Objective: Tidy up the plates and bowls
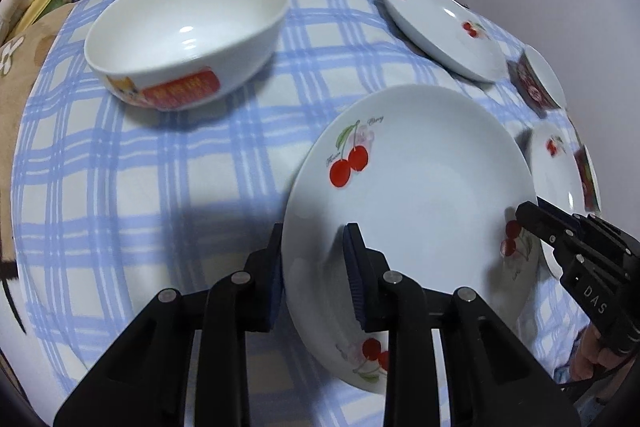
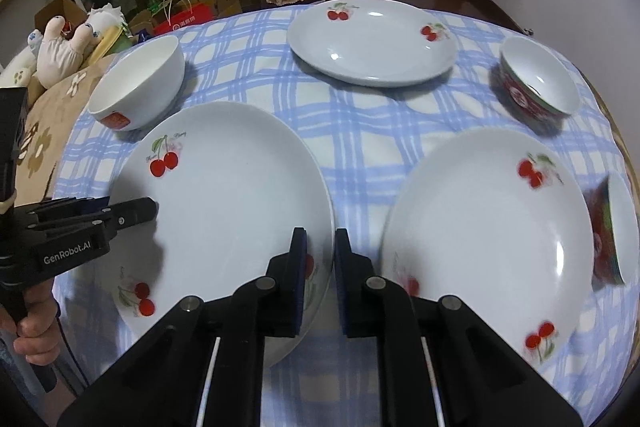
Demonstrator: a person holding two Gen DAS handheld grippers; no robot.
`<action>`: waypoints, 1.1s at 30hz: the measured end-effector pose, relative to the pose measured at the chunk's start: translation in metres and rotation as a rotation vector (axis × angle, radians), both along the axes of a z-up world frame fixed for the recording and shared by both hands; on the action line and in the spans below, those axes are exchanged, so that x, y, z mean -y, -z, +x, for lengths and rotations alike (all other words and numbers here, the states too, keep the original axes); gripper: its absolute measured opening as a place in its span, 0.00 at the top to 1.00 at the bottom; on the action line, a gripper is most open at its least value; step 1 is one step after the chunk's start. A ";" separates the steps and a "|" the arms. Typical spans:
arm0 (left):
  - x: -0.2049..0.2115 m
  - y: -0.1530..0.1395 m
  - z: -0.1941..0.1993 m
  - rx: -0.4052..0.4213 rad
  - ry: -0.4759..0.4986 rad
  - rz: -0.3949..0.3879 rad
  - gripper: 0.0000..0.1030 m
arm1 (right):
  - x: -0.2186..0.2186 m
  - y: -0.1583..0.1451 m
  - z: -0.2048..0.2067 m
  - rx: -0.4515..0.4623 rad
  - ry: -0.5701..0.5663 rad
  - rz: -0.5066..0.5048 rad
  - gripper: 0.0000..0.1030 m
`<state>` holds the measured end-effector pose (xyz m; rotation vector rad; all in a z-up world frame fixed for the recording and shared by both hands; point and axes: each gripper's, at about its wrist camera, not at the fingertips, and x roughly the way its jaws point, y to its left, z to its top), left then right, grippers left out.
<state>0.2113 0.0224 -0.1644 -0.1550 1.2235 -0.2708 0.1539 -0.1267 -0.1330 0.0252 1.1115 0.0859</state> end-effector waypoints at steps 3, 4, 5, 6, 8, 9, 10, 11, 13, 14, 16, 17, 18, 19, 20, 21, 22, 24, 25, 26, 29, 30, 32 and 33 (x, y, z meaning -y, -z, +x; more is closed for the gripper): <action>0.003 -0.006 -0.014 0.009 0.028 -0.004 0.74 | 0.004 -0.006 -0.016 0.011 0.015 -0.003 0.86; 0.007 -0.008 -0.019 0.014 0.044 -0.003 0.74 | 0.006 -0.008 -0.020 0.014 0.026 -0.002 0.86; 0.009 -0.009 -0.022 0.015 0.050 -0.003 0.74 | 0.009 -0.009 -0.022 0.015 0.031 0.000 0.86; 0.012 -0.010 -0.026 0.015 0.061 -0.001 0.74 | 0.011 -0.011 -0.027 0.016 0.039 0.007 0.86; 0.016 -0.011 -0.030 0.013 0.074 0.001 0.74 | 0.015 -0.012 -0.033 0.013 0.053 0.015 0.86; 0.017 -0.011 -0.032 0.011 0.078 0.002 0.74 | 0.017 -0.012 -0.036 0.012 0.059 0.015 0.86; 0.018 -0.012 -0.034 0.010 0.083 0.000 0.74 | 0.018 -0.012 -0.040 0.013 0.066 0.011 0.86; 0.019 -0.012 -0.036 0.009 0.084 -0.004 0.74 | 0.019 -0.012 -0.043 0.014 0.073 0.007 0.86; 0.021 -0.011 -0.039 -0.007 0.085 -0.016 0.74 | 0.022 -0.012 -0.049 0.011 0.089 0.017 0.86; 0.021 -0.010 -0.040 -0.011 0.086 -0.018 0.74 | 0.024 -0.011 -0.052 0.007 0.098 0.028 0.86; 0.023 -0.008 -0.043 -0.026 0.094 -0.020 0.74 | 0.027 -0.009 -0.057 -0.001 0.105 0.042 0.86; 0.024 -0.007 -0.044 -0.029 0.095 -0.023 0.74 | 0.028 -0.007 -0.059 -0.004 0.106 0.043 0.86; 0.024 -0.006 -0.045 -0.033 0.096 -0.027 0.74 | 0.029 -0.006 -0.061 -0.010 0.110 0.045 0.86; 0.025 -0.006 -0.046 -0.037 0.099 -0.031 0.74 | 0.030 -0.004 -0.063 -0.015 0.115 0.048 0.86; 0.025 -0.006 -0.048 -0.038 0.101 -0.032 0.74 | 0.031 -0.003 -0.065 -0.020 0.121 0.054 0.86; 0.027 -0.006 -0.049 -0.038 0.104 -0.028 0.74 | 0.033 -0.001 -0.066 -0.023 0.127 0.060 0.86; 0.028 -0.006 -0.050 -0.035 0.108 -0.023 0.74 | 0.035 0.000 -0.068 -0.031 0.134 0.073 0.86; 0.028 -0.007 -0.053 -0.035 0.113 -0.022 0.74 | 0.037 0.003 -0.072 -0.039 0.140 0.084 0.86; 0.028 -0.007 -0.055 -0.040 0.113 -0.030 0.74 | 0.037 0.004 -0.074 -0.042 0.145 0.087 0.86; 0.028 -0.007 -0.056 -0.044 0.114 -0.037 0.74 | 0.038 0.005 -0.075 -0.046 0.149 0.089 0.86; 0.031 -0.006 -0.059 -0.052 0.129 -0.040 0.74 | 0.043 0.008 -0.079 -0.064 0.163 0.103 0.86; 0.032 -0.005 -0.059 -0.053 0.132 -0.038 0.74 | 0.044 0.009 -0.080 -0.070 0.167 0.109 0.86; 0.036 -0.004 -0.060 -0.060 0.143 -0.034 0.74 | 0.046 0.011 -0.084 -0.077 0.174 0.114 0.86; 0.038 -0.003 -0.060 -0.063 0.149 -0.028 0.74 | 0.047 0.012 -0.086 -0.082 0.176 0.114 0.86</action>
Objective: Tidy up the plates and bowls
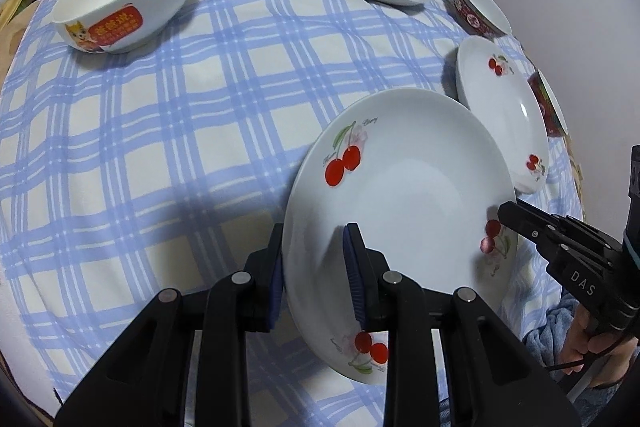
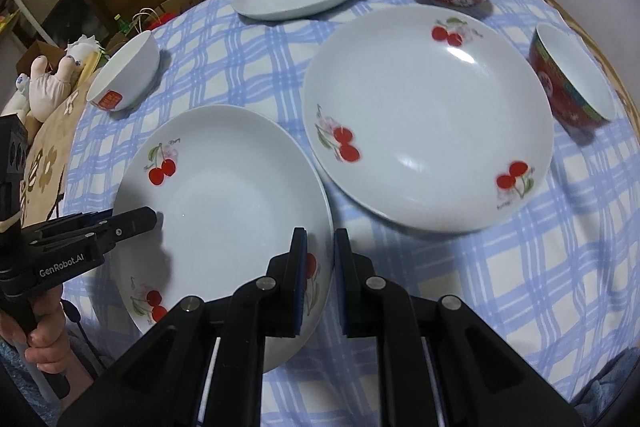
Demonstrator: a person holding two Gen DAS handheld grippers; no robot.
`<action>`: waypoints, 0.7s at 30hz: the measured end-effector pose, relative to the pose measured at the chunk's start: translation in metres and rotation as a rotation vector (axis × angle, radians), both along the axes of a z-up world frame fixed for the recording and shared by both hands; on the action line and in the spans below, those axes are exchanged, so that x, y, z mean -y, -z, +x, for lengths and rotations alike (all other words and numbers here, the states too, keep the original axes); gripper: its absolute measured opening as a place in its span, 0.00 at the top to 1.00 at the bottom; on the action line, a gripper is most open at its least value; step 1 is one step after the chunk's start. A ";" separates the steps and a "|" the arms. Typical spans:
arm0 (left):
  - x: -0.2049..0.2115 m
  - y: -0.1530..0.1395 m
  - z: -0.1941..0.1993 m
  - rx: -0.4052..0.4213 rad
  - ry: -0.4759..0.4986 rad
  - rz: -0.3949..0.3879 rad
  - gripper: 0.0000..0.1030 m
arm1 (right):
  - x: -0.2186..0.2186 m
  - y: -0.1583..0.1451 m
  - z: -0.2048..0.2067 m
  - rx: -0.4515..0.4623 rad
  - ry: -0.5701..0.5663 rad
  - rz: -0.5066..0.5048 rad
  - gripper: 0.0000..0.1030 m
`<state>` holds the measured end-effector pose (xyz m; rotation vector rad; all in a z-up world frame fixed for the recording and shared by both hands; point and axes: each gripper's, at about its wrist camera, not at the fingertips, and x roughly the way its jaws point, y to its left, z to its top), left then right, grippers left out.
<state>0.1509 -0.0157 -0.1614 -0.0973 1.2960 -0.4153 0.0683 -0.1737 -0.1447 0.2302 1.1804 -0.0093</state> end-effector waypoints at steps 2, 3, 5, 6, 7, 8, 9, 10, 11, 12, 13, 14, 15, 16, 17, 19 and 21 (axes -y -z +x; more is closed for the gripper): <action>0.003 0.001 -0.001 0.000 0.011 0.009 0.74 | 0.002 0.002 -0.003 -0.010 0.005 0.004 0.86; 0.005 0.002 -0.001 -0.003 0.016 0.009 0.74 | 0.003 0.003 -0.003 -0.012 0.010 0.005 0.86; 0.007 0.002 -0.002 -0.010 0.023 0.003 0.74 | 0.006 0.004 -0.005 -0.022 0.025 0.008 0.86; 0.008 0.003 -0.002 -0.012 0.028 0.003 0.74 | 0.007 0.004 -0.005 -0.024 0.028 0.010 0.86; 0.010 0.003 -0.002 -0.009 0.035 0.010 0.74 | 0.008 0.004 -0.006 -0.026 0.029 0.014 0.86; 0.010 0.003 -0.003 -0.008 0.036 0.013 0.74 | 0.008 0.004 -0.006 -0.026 0.031 0.017 0.86; 0.012 0.004 -0.003 -0.006 0.041 0.020 0.74 | 0.008 0.004 -0.007 -0.027 0.031 0.015 0.86; 0.013 0.005 -0.003 -0.006 0.044 0.025 0.74 | 0.007 0.005 -0.007 -0.031 0.032 0.011 0.86; 0.013 0.005 -0.003 -0.006 0.045 0.030 0.74 | 0.007 0.005 -0.007 -0.030 0.033 0.009 0.86; 0.014 0.006 -0.003 -0.007 0.047 0.037 0.74 | 0.006 0.005 -0.007 -0.028 0.034 0.006 0.86; 0.015 0.006 -0.003 -0.004 0.049 0.044 0.74 | 0.006 0.005 -0.007 -0.028 0.030 0.001 0.86; 0.015 0.005 -0.004 -0.001 0.050 0.050 0.74 | 0.005 0.005 -0.007 -0.025 0.027 -0.001 0.86; 0.016 0.005 -0.004 0.002 0.052 0.054 0.74 | 0.006 0.005 -0.007 -0.024 0.028 0.003 0.86; 0.017 0.005 -0.005 0.008 0.054 0.064 0.74 | 0.007 0.006 -0.007 -0.023 0.031 0.008 0.86; 0.018 0.005 -0.005 0.011 0.056 0.071 0.74 | 0.008 0.006 -0.007 -0.022 0.034 0.013 0.86; 0.020 0.005 -0.005 0.018 0.055 0.084 0.74 | 0.008 0.007 -0.007 -0.020 0.037 0.015 0.86; 0.020 0.006 -0.004 0.014 0.054 0.085 0.74 | 0.007 0.006 -0.007 -0.017 0.035 0.013 0.87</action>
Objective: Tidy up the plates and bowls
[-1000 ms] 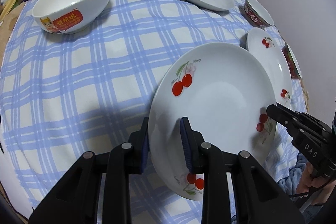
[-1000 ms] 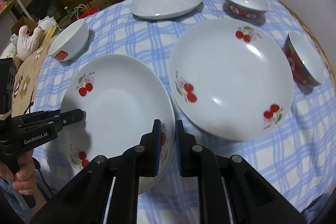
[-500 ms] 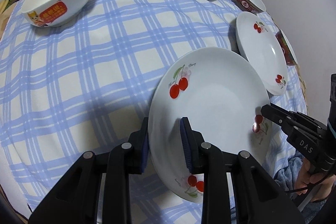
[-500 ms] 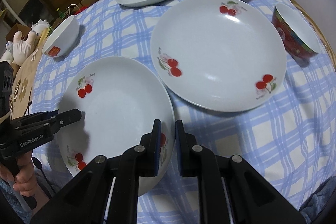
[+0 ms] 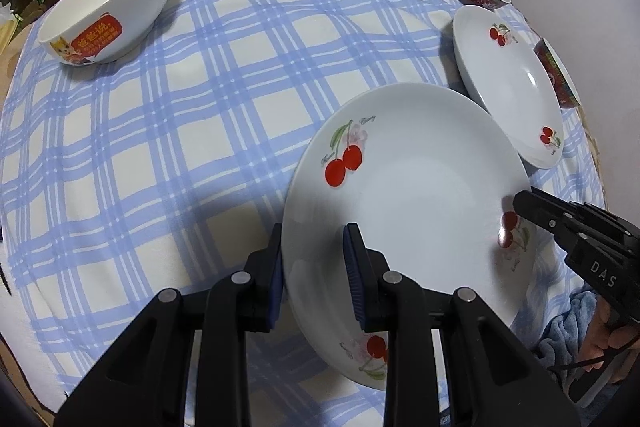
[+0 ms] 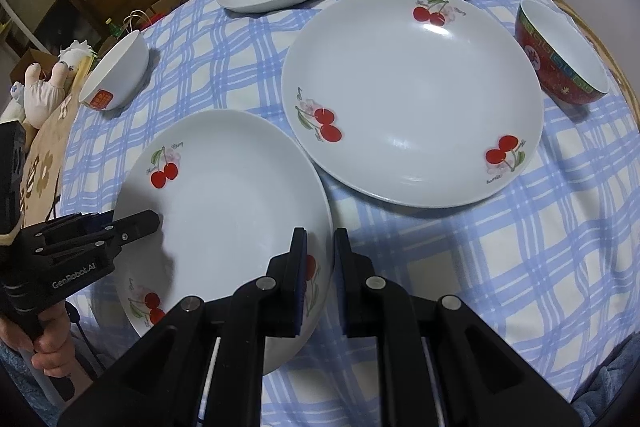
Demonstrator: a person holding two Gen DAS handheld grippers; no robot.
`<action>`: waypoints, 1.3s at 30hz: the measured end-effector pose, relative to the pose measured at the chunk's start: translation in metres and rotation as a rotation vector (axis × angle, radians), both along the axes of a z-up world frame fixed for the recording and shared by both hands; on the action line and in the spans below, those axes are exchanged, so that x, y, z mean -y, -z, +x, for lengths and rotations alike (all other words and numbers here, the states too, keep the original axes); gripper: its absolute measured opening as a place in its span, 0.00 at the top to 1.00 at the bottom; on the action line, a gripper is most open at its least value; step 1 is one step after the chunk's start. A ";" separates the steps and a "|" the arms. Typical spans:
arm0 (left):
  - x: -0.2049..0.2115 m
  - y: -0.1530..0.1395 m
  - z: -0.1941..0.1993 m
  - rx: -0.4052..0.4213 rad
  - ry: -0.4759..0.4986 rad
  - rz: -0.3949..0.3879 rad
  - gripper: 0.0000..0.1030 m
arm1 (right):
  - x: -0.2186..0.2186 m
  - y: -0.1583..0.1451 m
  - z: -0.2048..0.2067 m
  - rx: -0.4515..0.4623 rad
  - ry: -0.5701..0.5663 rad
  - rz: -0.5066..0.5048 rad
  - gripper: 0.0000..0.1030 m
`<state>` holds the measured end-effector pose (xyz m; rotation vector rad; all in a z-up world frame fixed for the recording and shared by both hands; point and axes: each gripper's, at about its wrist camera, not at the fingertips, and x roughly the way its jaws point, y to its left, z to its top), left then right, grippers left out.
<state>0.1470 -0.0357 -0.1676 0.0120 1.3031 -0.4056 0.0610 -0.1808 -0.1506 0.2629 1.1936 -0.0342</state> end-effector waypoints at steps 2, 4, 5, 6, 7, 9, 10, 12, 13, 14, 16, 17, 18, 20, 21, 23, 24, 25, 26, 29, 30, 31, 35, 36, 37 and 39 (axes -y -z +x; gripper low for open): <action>-0.001 0.001 0.001 -0.011 -0.003 -0.011 0.74 | 0.000 0.000 0.000 -0.003 -0.002 0.003 0.87; -0.001 0.001 0.002 -0.017 -0.005 -0.019 0.74 | 0.001 -0.001 0.000 -0.006 -0.002 0.006 0.87; -0.001 0.002 0.001 -0.018 -0.005 -0.019 0.74 | 0.001 -0.001 0.001 -0.007 -0.003 0.007 0.87; -0.001 0.001 0.001 -0.015 -0.002 -0.015 0.74 | 0.001 -0.001 0.001 -0.008 -0.005 0.006 0.87; -0.001 0.001 0.001 -0.011 0.003 -0.009 0.74 | 0.001 -0.001 0.001 -0.009 -0.007 0.006 0.87; 0.000 0.001 0.000 -0.005 0.007 -0.002 0.74 | 0.002 -0.001 0.001 -0.009 -0.005 0.008 0.87; 0.000 0.001 0.000 -0.003 0.009 0.000 0.74 | 0.002 -0.001 0.001 -0.009 -0.006 0.007 0.87; 0.000 0.001 0.001 -0.001 0.010 0.000 0.74 | 0.002 -0.002 0.001 -0.006 -0.005 0.005 0.87; 0.000 0.001 0.001 -0.001 0.009 -0.001 0.74 | 0.001 -0.002 0.001 -0.005 -0.006 0.002 0.87; 0.000 0.000 0.001 0.000 0.009 -0.002 0.74 | 0.001 -0.002 0.001 -0.004 -0.007 -0.001 0.87; 0.000 0.000 0.002 0.000 0.006 -0.005 0.74 | 0.000 -0.001 0.001 -0.003 -0.007 -0.002 0.87; 0.000 0.000 0.002 -0.002 0.004 -0.006 0.74 | 0.000 -0.001 0.001 -0.004 -0.007 0.000 0.87; 0.000 0.000 0.002 -0.002 0.004 -0.007 0.74 | 0.001 -0.001 0.001 -0.006 -0.007 0.001 0.87; -0.001 0.000 0.001 0.002 0.001 0.000 0.74 | 0.000 0.000 0.001 -0.013 -0.009 -0.003 0.87; -0.001 0.000 0.001 0.007 0.000 0.006 0.74 | 0.000 0.000 0.001 -0.013 -0.010 -0.005 0.87; -0.002 -0.002 0.001 0.022 -0.003 0.018 0.74 | 0.000 0.000 0.001 -0.014 -0.013 -0.013 0.86; -0.003 -0.004 0.001 0.031 -0.005 0.027 0.74 | 0.001 -0.001 0.001 -0.013 -0.011 -0.018 0.86; -0.003 -0.005 0.001 0.036 -0.004 0.034 0.74 | 0.002 -0.002 0.001 -0.013 -0.008 -0.019 0.86; -0.003 -0.005 0.002 0.039 -0.004 0.037 0.74 | 0.003 -0.003 0.001 -0.012 -0.001 -0.017 0.86; -0.006 -0.008 0.004 0.052 -0.016 0.046 0.73 | 0.008 -0.008 0.000 -0.004 0.017 -0.004 0.86; -0.007 -0.010 0.005 0.056 -0.020 0.048 0.73 | 0.010 -0.009 -0.001 -0.002 0.020 -0.002 0.86; -0.007 -0.011 0.006 0.061 -0.020 0.049 0.73 | 0.011 -0.012 -0.001 0.000 0.024 -0.003 0.86; -0.006 -0.019 0.006 0.088 -0.012 0.066 0.72 | 0.019 -0.021 -0.003 0.015 0.042 -0.013 0.85; -0.005 -0.022 0.006 0.103 -0.006 0.072 0.71 | 0.023 -0.023 -0.004 0.020 0.048 -0.013 0.83; -0.003 -0.025 0.006 0.115 0.001 0.077 0.68 | 0.026 -0.026 -0.004 0.028 0.056 -0.017 0.76; 0.000 -0.030 0.006 0.137 0.012 0.083 0.59 | 0.032 -0.031 -0.005 0.046 0.072 -0.030 0.67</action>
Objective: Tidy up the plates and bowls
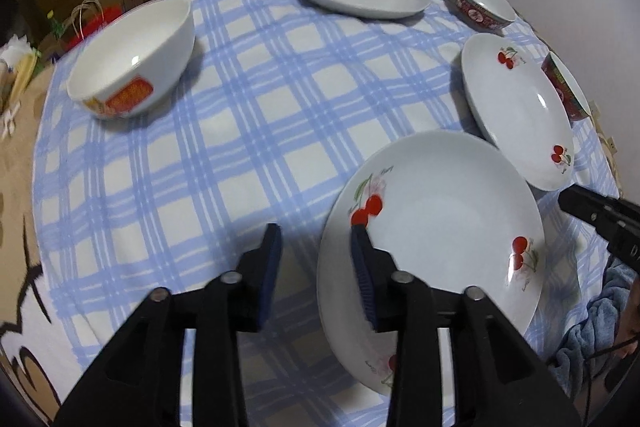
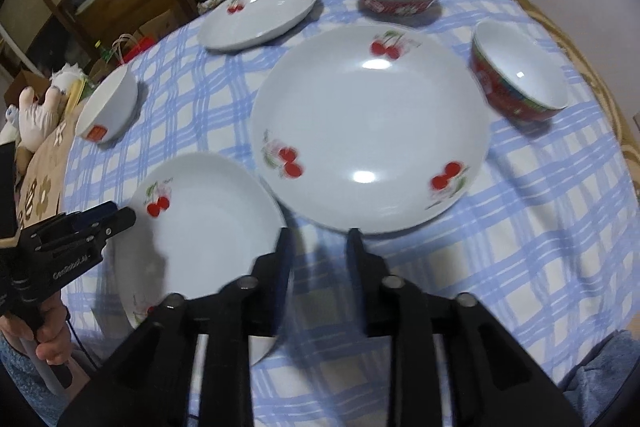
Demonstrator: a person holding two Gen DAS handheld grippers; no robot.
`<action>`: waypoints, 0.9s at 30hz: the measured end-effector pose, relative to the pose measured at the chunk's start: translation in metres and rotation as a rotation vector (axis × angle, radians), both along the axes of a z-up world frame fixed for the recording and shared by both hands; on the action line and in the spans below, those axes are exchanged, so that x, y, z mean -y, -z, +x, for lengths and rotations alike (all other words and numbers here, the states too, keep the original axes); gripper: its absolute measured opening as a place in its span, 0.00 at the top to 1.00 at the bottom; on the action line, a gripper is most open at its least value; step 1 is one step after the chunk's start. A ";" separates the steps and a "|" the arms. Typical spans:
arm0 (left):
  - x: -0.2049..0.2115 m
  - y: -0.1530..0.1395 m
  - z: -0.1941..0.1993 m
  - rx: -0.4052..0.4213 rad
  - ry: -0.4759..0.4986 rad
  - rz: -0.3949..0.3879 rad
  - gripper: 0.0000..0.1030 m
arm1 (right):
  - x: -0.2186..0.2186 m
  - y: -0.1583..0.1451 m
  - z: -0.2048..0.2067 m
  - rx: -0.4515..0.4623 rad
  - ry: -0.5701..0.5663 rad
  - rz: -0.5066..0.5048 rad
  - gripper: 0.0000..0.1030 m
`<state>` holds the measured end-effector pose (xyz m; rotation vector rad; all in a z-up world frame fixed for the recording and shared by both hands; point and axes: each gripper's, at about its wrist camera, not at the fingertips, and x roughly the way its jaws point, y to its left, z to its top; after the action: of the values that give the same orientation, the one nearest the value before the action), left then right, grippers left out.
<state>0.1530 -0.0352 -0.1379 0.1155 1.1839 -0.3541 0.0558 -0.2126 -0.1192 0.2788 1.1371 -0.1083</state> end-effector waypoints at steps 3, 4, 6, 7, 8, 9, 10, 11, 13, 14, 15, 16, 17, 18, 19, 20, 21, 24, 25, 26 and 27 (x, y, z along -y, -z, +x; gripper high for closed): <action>0.010 -0.011 0.001 0.061 0.025 0.018 0.50 | 0.010 -0.006 0.000 0.019 0.024 -0.016 0.56; 0.012 -0.015 0.001 0.075 0.036 0.021 0.47 | 0.014 -0.008 0.000 0.027 0.033 -0.019 0.50; 0.018 -0.020 0.004 0.093 0.048 0.020 0.42 | 0.022 -0.011 0.000 0.042 0.053 -0.030 0.40; 0.022 -0.023 0.007 0.105 0.050 0.018 0.34 | 0.025 -0.012 0.000 0.048 0.062 -0.039 0.35; 0.023 -0.025 0.008 0.110 0.048 0.016 0.31 | 0.029 -0.014 0.001 0.054 0.073 -0.051 0.30; 0.027 -0.027 0.011 0.118 0.047 0.011 0.29 | 0.031 -0.016 0.001 0.061 0.082 -0.062 0.27; 0.029 -0.029 0.014 0.120 0.047 0.006 0.28 | 0.034 -0.017 0.002 0.070 0.091 -0.073 0.19; 0.032 -0.030 0.016 0.118 0.047 0.000 0.27 | 0.037 -0.018 0.002 0.079 0.101 -0.083 0.13; 0.037 -0.033 0.021 0.117 0.055 -0.031 0.25 | 0.044 -0.021 0.002 0.104 0.117 -0.093 0.11; 0.040 -0.034 0.023 0.120 0.059 -0.042 0.25 | 0.047 -0.022 0.002 0.111 0.121 -0.094 0.11; 0.044 -0.036 0.027 0.127 0.061 -0.047 0.25 | 0.051 -0.022 0.003 0.117 0.126 -0.096 0.11; 0.048 -0.037 0.029 0.135 0.061 -0.043 0.25 | 0.054 -0.022 0.004 0.119 0.131 -0.101 0.11; 0.051 -0.038 0.031 0.140 0.063 -0.040 0.25 | 0.057 -0.022 0.005 0.119 0.134 -0.107 0.11; 0.056 -0.039 0.033 0.149 0.071 -0.035 0.25 | 0.060 -0.021 0.006 0.119 0.138 -0.113 0.11; 0.062 -0.040 0.037 0.160 0.080 -0.026 0.25 | 0.063 -0.020 0.007 0.119 0.148 -0.121 0.11; 0.067 -0.041 0.040 0.164 0.084 -0.018 0.25 | 0.066 -0.018 0.008 0.121 0.159 -0.124 0.11; 0.072 -0.042 0.044 0.166 0.086 -0.014 0.25 | 0.069 -0.017 0.008 0.121 0.165 -0.123 0.11; 0.083 -0.044 0.053 0.149 0.095 -0.022 0.25 | 0.079 -0.014 0.007 0.120 0.190 -0.122 0.11; 0.089 -0.044 0.057 0.137 0.099 -0.034 0.25 | 0.083 -0.013 0.007 0.123 0.196 -0.117 0.11; 0.094 -0.043 0.061 0.124 0.108 -0.042 0.25 | 0.086 -0.013 0.008 0.124 0.201 -0.113 0.11; 0.100 -0.043 0.064 0.116 0.116 -0.045 0.25 | 0.089 -0.013 0.009 0.126 0.207 -0.110 0.11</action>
<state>0.2166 -0.1347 -0.0953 0.1644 1.0560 -0.4698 0.0645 -0.3017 -0.1064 0.3008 0.9721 -0.3308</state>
